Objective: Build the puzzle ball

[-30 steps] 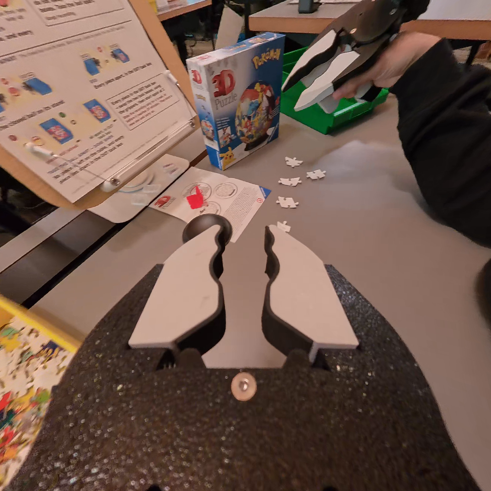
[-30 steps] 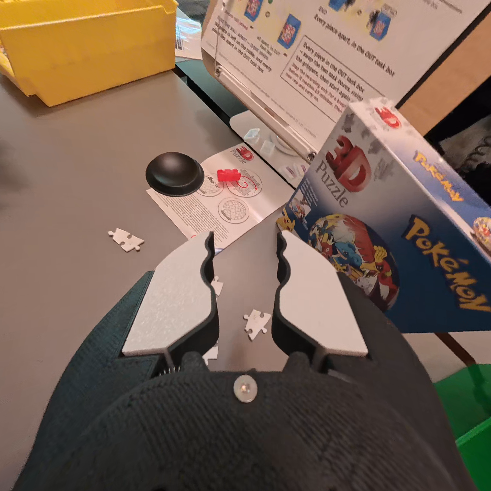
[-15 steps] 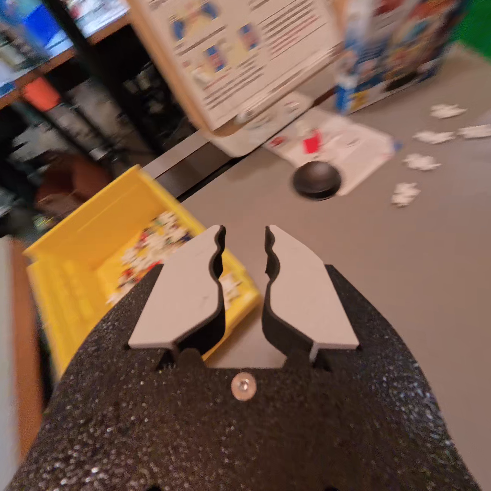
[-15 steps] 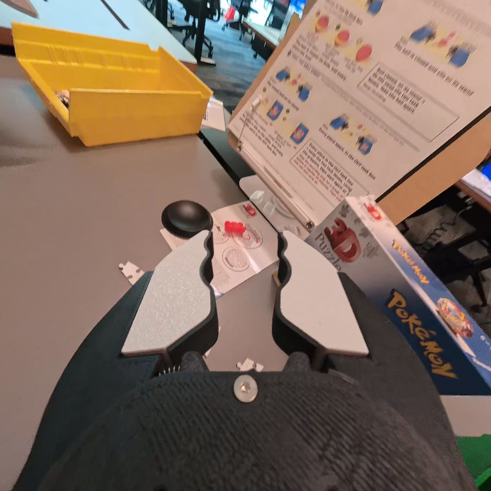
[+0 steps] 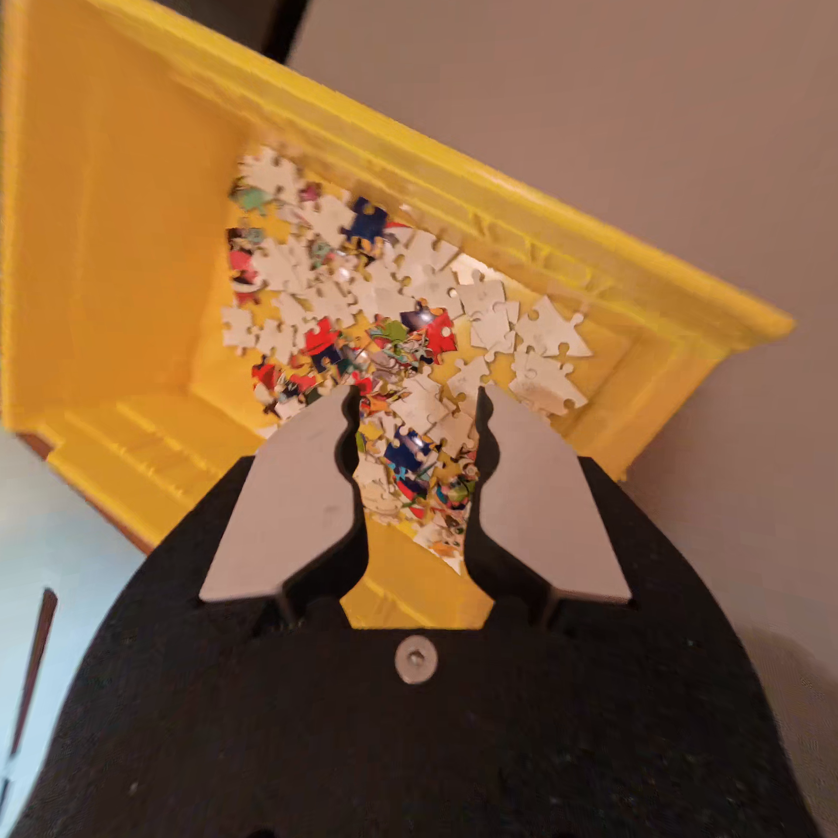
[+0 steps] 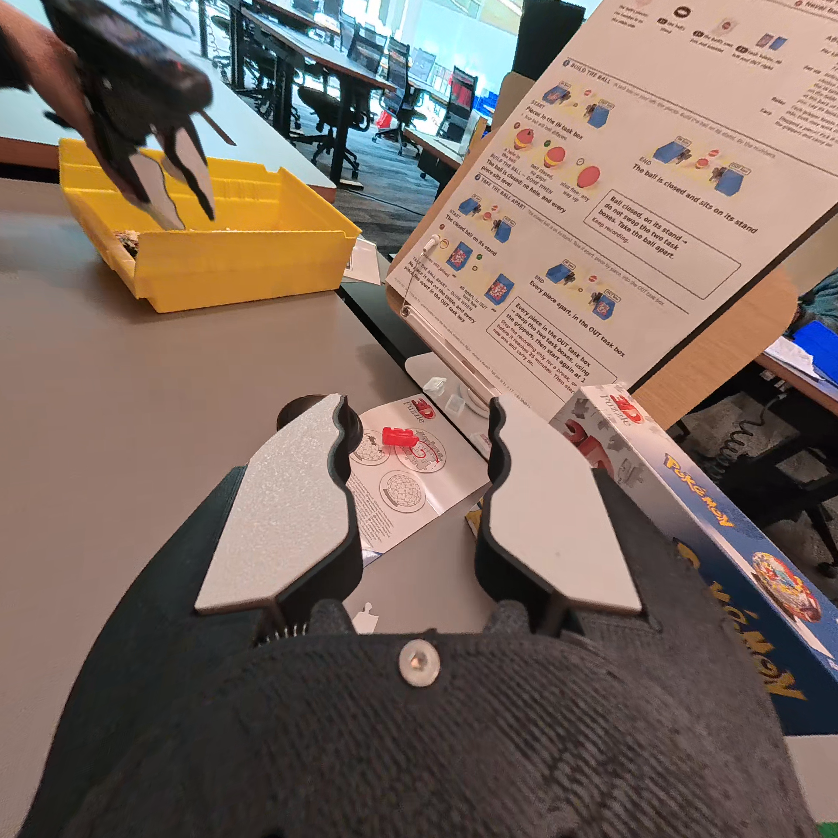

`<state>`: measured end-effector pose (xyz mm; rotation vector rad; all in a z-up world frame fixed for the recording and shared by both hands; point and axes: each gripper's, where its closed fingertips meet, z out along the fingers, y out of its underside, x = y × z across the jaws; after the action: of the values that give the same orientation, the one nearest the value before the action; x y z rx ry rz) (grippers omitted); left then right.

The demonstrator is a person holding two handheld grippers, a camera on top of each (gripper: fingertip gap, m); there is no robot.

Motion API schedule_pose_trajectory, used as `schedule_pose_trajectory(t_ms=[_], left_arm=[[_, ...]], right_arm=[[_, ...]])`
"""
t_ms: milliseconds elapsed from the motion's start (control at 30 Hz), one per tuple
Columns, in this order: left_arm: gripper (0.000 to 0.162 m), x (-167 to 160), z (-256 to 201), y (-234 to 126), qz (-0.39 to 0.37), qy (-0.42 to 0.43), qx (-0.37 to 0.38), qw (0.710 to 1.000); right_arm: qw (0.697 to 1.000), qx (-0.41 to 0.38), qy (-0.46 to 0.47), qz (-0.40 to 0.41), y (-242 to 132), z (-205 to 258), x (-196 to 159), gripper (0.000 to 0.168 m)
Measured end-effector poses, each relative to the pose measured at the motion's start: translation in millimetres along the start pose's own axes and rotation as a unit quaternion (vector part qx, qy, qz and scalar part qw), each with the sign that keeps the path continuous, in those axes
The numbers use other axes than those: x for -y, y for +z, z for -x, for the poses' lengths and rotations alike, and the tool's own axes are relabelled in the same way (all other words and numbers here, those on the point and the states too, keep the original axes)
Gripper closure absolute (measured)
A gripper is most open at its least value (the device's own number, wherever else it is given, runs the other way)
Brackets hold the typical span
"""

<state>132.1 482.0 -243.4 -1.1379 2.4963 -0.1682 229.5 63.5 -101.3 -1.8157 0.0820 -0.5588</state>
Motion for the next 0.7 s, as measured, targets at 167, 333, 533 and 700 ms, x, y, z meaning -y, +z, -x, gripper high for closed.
schedule_pose_trajectory(t_ms=[167,333,533,700], left_arm=[[0.112,-8,-3,42,0.026,0.024,-0.049,0.998],[0.117,-12,2,59,0.041,0.013,-0.066,0.997],[0.140,-18,9,68,0.062,0.029,-0.037,0.997],[0.148,-17,15,61,0.056,0.026,-0.003,0.998]], right_arm=[[1.000,0.003,0.008,0.004,0,-2,-5,0.109],[1.000,0.004,0.010,0.014,1,-3,-11,0.110],[1.000,0.007,0.011,0.017,2,-3,-14,0.110],[1.000,0.008,0.009,0.015,1,-2,-13,0.111]])
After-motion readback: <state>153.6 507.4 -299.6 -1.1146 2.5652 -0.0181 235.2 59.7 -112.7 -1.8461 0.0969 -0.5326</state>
